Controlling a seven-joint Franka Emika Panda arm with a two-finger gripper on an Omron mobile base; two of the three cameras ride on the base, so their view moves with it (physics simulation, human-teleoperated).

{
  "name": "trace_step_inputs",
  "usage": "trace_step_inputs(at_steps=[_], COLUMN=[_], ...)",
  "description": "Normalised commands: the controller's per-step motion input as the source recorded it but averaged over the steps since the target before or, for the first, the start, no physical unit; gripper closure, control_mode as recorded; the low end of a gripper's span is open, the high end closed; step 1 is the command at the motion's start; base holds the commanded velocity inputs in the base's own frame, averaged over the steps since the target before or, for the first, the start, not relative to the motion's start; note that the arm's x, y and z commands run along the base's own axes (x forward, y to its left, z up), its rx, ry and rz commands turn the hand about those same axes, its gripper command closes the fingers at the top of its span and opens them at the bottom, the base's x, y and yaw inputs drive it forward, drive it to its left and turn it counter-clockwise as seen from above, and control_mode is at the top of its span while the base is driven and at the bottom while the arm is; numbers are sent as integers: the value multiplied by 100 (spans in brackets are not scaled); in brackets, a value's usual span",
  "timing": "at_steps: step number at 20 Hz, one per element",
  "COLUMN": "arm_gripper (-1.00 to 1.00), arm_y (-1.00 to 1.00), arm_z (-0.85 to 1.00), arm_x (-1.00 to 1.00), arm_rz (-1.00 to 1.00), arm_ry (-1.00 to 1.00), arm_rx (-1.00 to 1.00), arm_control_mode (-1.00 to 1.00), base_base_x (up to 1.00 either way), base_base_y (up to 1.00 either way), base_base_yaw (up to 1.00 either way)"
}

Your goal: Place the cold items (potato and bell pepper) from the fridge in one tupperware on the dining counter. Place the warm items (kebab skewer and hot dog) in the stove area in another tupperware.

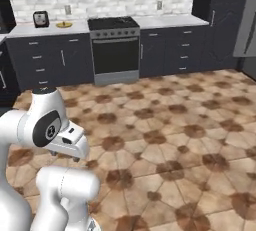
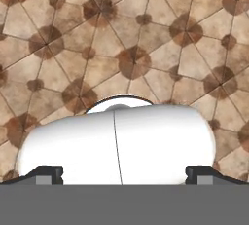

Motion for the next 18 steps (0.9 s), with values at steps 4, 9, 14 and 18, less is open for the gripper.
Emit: trace_step_inputs(at_steps=[4, 9, 14, 18], arm_gripper=[-100, -100, -100, -100], arm_y=[0, 0, 0, 0], arm_z=[0, 0, 0, 0], arm_x=[0, 0, 0, 0], arm_rz=[0, 0, 0, 0], arm_ry=[0, 0, 0, 0], arm_rx=[0, 0, 0, 0], arm_control_mode=[100, 100, 100, 100], base_base_x=[100, 100, 100, 100], base_base_y=[-49, -50, -47, -39], base_base_yaw=[34, 30, 23, 16])
